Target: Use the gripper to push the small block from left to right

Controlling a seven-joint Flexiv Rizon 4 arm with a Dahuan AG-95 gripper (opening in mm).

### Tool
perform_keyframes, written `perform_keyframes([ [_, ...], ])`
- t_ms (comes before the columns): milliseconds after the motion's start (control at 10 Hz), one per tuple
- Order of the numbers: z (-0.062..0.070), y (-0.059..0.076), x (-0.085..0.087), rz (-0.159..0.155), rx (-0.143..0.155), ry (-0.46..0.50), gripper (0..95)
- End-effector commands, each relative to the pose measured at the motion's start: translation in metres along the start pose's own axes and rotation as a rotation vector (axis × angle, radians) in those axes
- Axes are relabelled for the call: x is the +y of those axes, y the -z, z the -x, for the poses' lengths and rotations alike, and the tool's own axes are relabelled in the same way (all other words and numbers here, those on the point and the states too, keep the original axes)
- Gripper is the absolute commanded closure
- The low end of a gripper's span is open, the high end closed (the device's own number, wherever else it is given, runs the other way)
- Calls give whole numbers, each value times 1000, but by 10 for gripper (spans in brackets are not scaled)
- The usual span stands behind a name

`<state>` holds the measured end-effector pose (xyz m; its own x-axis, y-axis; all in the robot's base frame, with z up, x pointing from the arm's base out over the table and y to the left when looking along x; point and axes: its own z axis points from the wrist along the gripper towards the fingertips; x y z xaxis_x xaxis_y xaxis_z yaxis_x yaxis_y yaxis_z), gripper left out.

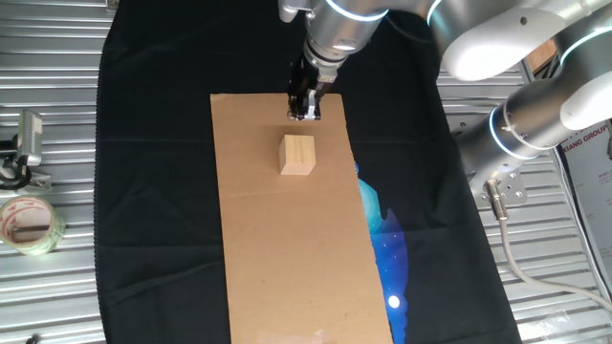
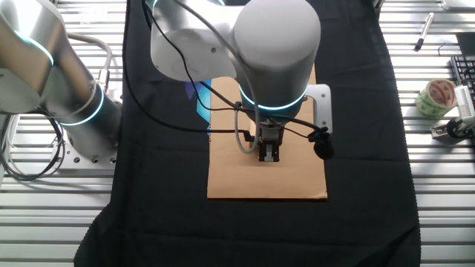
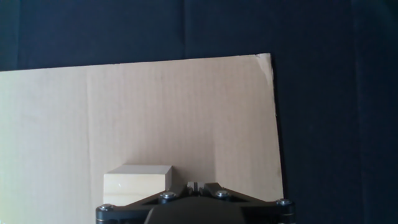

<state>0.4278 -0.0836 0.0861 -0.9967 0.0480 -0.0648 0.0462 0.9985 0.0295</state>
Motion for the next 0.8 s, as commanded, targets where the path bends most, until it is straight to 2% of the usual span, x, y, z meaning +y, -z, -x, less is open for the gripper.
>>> perform_keyframes([
  [100,0,-3,0,-3,-7,-1,950],
  [800,-2,-9,0,-5,-16,0,950],
])
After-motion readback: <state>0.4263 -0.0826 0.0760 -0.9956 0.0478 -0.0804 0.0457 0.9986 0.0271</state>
